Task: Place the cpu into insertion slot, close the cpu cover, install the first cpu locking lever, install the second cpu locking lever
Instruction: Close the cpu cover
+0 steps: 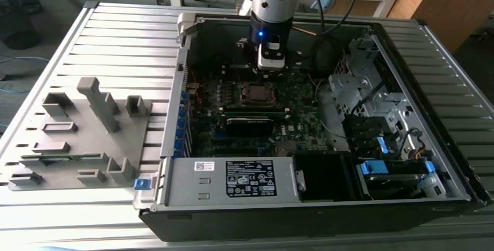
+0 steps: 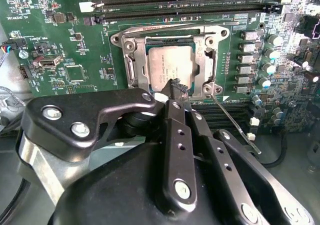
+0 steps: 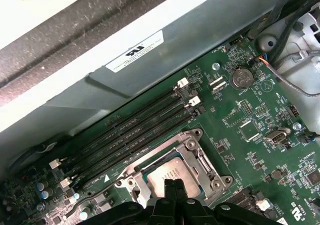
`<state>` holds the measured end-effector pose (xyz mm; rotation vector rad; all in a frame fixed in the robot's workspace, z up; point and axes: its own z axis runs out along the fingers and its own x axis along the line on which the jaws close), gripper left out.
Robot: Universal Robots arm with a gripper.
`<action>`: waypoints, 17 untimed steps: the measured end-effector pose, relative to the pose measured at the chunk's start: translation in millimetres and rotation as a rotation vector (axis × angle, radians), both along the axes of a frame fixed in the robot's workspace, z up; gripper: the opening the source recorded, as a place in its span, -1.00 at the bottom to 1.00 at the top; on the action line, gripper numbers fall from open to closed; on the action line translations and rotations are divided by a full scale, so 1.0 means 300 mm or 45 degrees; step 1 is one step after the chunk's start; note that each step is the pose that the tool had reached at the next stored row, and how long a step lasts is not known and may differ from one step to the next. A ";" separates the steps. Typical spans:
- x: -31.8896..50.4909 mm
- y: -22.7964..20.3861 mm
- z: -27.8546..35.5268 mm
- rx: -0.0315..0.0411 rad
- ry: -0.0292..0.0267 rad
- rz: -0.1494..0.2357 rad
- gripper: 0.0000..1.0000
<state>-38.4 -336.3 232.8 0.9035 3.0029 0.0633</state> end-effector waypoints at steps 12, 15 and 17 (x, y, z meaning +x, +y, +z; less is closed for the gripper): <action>0.000 0.000 0.000 0.0001 0.0000 0.016 -0.79; 0.000 0.000 0.000 0.0001 -0.0001 0.043 -0.79; 0.000 0.000 0.000 0.0000 0.0000 0.059 -0.79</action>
